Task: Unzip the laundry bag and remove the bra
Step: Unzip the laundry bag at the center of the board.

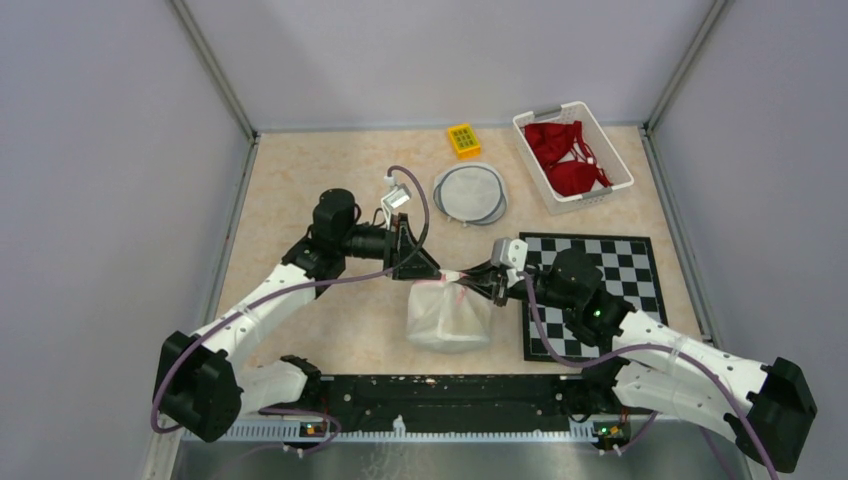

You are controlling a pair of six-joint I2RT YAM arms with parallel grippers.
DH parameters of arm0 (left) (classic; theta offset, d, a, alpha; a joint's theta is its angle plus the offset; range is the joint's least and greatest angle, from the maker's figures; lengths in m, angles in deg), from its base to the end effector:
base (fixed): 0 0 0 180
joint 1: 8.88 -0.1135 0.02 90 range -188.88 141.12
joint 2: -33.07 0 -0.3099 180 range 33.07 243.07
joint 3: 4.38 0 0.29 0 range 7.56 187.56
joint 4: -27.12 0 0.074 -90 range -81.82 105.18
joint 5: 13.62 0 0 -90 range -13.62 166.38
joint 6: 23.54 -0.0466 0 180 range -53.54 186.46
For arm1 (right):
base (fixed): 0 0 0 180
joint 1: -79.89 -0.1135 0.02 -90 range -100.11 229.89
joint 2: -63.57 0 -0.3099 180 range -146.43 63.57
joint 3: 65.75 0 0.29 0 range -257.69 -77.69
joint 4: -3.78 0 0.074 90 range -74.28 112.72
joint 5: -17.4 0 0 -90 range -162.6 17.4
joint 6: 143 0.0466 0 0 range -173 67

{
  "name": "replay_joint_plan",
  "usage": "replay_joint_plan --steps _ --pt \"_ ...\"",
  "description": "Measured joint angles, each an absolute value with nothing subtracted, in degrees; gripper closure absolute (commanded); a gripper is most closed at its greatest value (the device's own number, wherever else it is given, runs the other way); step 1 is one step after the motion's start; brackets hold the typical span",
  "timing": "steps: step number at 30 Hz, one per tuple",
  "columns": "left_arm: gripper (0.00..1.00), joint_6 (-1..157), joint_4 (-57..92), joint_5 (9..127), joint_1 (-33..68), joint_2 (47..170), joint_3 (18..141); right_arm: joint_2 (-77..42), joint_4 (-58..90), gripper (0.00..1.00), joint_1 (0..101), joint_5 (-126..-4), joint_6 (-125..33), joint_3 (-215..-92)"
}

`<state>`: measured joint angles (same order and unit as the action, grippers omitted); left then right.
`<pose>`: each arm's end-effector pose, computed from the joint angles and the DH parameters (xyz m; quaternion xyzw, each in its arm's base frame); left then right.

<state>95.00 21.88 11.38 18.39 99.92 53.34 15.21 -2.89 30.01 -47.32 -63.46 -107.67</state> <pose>0.2253 -0.1637 0.3292 0.3220 0.6699 -0.6171 0.2583 0.1255 0.1798 0.3130 -0.4801 0.5174 0.3785 0.5988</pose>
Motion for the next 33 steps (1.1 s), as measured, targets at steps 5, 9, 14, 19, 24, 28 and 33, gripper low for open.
replay_joint_plan --steps 5,9,14,19,24,28,33 --pt "0.52 94.7 21.6 12.4 18.8 99.9 53.3 15.2 -2.9 1.00 30.0 -47.6 -61.1 -107.7" --pt "0.45 94.6 21.6 12.8 19.0 99.8 53.3 15.2 -3.1 1.00 30.0 -47.8 -60.0 -107.7" --pt "0.45 93.9 21.5 13.1 19.2 99.3 53.3 15.2 -3.3 1.00 30.0 -47.8 -58.9 -107.7" --pt "0.36 92.8 21.4 13.2 19.3 99.0 53.0 15.2 -3.3 1.00 30.0 -47.8 -58.3 -107.7" --pt "0.37 91.2 21.0 13.0 19.4 98.8 51.9 15.2 -3.3 1.00 30.0 -47.8 -57.8 -107.7" --pt "0.38 90.4 20.6 13.2 19.4 98.8 51.8 15.2 -3.3 1.00 30.0 -47.7 -57.6 -107.4" --pt "0.39 90.7 20.2 14.4 19.4 98.8 51.8 15.2 -3.3 1.00 30.0 -47.4 -57.7 -107.3"
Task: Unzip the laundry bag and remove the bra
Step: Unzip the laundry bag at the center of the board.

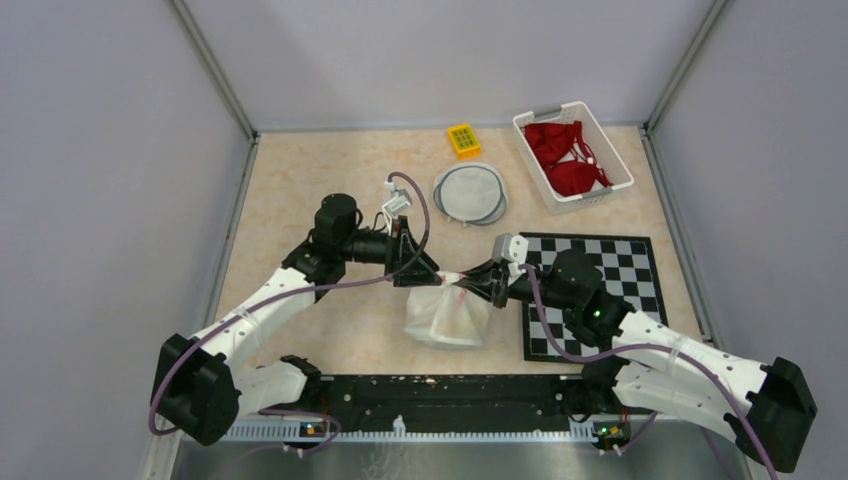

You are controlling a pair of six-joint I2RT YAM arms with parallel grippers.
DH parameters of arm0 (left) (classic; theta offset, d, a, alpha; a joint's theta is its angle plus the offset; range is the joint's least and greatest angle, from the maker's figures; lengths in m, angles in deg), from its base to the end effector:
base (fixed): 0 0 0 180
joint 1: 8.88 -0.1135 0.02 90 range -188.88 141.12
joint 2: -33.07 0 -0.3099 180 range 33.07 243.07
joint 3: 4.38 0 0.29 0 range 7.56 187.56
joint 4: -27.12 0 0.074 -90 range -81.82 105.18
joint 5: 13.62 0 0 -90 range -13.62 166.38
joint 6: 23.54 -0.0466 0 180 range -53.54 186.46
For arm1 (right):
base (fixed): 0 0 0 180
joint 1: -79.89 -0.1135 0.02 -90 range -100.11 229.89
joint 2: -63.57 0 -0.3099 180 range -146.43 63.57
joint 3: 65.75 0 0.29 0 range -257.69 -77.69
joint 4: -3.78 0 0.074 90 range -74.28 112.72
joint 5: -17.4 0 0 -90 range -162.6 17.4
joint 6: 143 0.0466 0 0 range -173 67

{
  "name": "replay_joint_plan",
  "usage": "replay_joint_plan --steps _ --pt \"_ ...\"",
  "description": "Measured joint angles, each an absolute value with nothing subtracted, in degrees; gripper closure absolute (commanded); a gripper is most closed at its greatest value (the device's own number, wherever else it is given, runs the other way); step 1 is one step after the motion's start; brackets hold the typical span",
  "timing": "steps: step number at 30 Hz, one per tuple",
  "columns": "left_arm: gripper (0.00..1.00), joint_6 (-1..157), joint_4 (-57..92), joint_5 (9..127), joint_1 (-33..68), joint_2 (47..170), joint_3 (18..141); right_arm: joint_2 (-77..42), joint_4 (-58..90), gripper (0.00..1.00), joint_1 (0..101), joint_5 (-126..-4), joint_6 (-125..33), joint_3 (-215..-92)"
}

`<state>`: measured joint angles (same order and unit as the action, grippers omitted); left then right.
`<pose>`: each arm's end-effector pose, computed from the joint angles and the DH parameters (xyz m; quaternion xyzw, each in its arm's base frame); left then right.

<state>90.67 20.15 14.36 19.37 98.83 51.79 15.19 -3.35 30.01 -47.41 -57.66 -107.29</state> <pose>0.2189 -0.1643 0.3204 0.3321 0.6757 -0.5969 0.2772 0.1255 0.1797 0.3112 -0.4528 0.5410 0.4080 0.5795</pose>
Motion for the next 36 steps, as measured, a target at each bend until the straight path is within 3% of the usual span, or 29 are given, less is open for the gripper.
replay_joint_plan --steps 7,19,32,36 --pt "0.51 94.4 21.6 14.5 19.4 99.6 51.8 15.2 -3.5 1.00 30.0 -47.0 -57.9 -107.3" --pt "0.57 100.2 27.2 13.2 20.2 100.5 51.7 15.1 -5.1 1.00 30.0 -46.4 -57.9 -107.3" --pt "0.52 106.1 36.6 9.7 22.4 102.6 51.0 14.5 -7.5 1.00 29.6 -45.3 -58.0 -107.3" --pt "0.62 107.1 37.7 8.9 22.5 103.1 51.0 14.4 -7.5 1.00 29.4 -45.3 -58.9 -107.3"
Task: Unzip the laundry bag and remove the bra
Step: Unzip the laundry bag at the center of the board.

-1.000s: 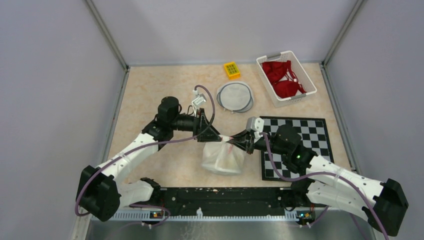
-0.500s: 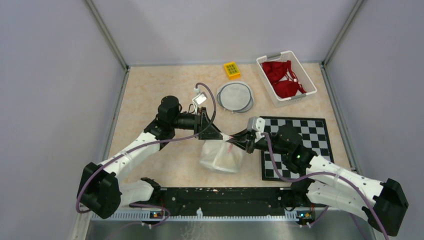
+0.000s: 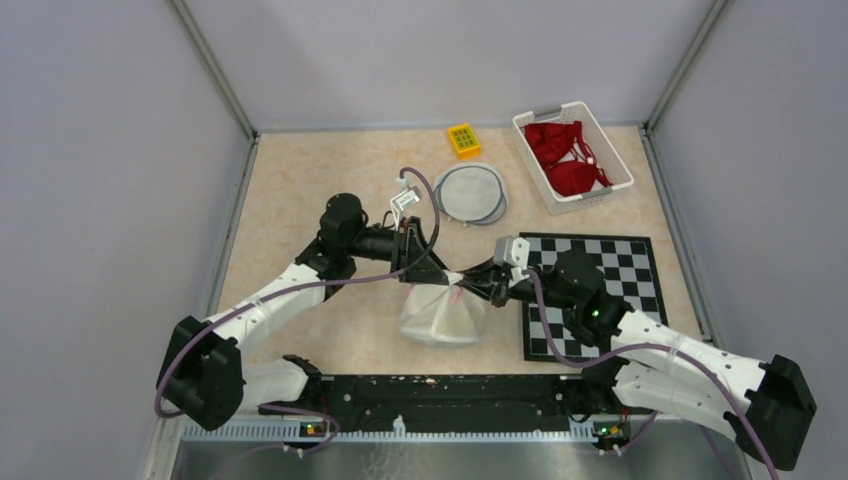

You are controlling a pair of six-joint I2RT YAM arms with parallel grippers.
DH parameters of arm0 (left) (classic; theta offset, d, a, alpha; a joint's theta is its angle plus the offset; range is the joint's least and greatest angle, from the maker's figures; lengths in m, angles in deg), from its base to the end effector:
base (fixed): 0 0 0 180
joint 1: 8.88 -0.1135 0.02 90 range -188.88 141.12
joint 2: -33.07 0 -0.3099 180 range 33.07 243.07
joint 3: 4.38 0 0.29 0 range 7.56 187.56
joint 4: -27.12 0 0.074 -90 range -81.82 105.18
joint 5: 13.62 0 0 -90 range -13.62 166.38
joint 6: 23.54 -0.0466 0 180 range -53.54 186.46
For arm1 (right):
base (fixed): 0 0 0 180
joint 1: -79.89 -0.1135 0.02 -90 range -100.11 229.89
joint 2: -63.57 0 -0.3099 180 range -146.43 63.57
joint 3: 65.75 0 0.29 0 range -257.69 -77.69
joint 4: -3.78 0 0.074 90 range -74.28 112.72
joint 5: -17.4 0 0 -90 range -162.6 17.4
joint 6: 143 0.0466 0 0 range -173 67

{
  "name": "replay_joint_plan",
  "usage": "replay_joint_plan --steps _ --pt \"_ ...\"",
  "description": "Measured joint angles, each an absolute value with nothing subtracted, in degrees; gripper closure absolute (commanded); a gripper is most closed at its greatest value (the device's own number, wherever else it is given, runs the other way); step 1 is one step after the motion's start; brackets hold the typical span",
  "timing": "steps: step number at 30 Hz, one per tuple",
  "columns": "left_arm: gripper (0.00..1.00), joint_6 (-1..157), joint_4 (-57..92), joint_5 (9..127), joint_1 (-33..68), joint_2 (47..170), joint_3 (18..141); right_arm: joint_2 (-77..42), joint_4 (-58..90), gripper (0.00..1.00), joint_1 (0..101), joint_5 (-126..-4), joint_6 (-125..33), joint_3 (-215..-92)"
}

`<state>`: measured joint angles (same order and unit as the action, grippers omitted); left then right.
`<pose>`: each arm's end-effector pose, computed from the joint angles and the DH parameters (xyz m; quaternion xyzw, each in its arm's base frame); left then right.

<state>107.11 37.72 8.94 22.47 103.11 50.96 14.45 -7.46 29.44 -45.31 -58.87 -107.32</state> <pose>0.2222 -0.1857 0.3246 0.3276 0.6375 -0.6618 0.2197 0.1235 0.1831 0.3171 -0.4654 0.5048 0.4182 0.5947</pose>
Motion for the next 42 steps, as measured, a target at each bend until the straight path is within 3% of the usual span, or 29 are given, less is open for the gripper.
replay_joint_plan --steps 3,10,28,42 --pt "0.69 107.2 37.7 8.4 22.4 103.1 51.0 14.6 -6.7 1.00 29.4 -45.5 -59.5 -107.3" --pt "0.61 108.2 37.7 7.9 21.9 103.0 50.9 14.9 -5.2 1.00 29.2 -45.6 -60.5 -107.3" --pt "0.73 111.4 42.6 9.3 21.9 102.5 50.4 14.9 -3.1 1.00 28.6 -47.6 -55.7 -107.3" --pt "0.72 105.5 34.3 12.0 19.9 99.8 49.5 14.4 -2.8 1.00 28.7 -49.4 -51.1 -107.3"
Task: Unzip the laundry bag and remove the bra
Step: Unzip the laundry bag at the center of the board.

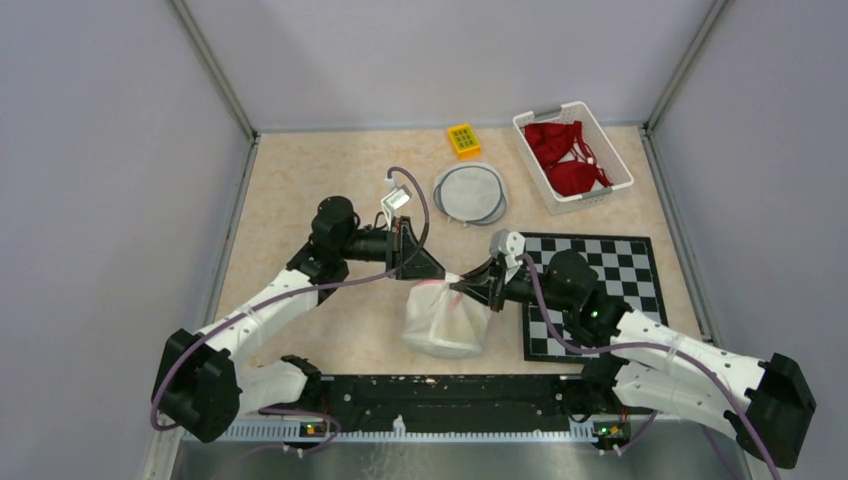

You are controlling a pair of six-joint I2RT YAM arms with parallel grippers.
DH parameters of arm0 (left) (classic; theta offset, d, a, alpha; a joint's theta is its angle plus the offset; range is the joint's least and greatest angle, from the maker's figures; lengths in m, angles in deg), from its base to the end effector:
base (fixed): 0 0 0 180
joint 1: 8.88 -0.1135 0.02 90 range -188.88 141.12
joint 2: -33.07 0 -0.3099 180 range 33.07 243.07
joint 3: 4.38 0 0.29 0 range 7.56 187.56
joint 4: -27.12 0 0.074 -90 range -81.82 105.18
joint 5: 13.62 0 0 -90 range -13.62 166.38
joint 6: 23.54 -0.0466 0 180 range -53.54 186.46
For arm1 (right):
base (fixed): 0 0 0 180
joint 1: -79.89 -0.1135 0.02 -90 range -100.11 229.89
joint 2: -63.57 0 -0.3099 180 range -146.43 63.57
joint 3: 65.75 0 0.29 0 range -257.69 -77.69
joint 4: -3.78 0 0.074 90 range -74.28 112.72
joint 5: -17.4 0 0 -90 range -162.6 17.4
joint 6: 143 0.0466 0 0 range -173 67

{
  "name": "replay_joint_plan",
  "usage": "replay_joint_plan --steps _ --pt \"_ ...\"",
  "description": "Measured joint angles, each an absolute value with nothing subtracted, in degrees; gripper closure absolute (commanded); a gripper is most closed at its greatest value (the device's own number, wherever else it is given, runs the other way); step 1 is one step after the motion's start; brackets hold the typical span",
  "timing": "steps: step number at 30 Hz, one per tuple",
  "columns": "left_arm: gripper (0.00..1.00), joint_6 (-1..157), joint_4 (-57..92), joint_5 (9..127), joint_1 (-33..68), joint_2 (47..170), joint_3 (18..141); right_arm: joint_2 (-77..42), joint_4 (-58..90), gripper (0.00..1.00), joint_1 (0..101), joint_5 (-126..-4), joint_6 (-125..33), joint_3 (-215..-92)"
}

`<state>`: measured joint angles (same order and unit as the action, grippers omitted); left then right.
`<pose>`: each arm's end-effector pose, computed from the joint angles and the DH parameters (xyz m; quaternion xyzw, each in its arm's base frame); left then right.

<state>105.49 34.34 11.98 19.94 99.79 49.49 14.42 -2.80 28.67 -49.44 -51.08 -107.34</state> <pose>0.2197 -0.1689 0.3244 0.3006 0.6564 -0.6448 0.2511 0.1245 0.1842 0.3078 -0.4193 0.5763 0.4352 0.5502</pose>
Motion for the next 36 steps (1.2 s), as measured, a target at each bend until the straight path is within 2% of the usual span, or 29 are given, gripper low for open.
replay_joint_plan --steps 8,17,27,32,36 --pt "0.66 107.5 36.4 12.8 20.1 100.7 48.5 14.4 -3.0 1.00 28.7 -49.4 -50.4 -106.9" --pt "0.66 113.2 43.1 12.7 21.9 102.7 47.4 14.0 -4.8 1.00 28.9 -49.5 -48.8 -106.2" --pt "0.76 117.0 49.1 12.7 23.6 105.4 47.4 12.9 -5.3 1.00 29.1 -50.7 -48.3 -106.2" --pt "0.69 117.2 49.3 12.2 22.2 105.3 47.4 12.9 -5.3 1.00 29.1 -51.6 -48.3 -106.2" --pt "0.61 112.2 42.5 12.7 20.1 101.9 47.2 13.5 -5.1 1.00 29.2 -51.5 -48.3 -106.2"
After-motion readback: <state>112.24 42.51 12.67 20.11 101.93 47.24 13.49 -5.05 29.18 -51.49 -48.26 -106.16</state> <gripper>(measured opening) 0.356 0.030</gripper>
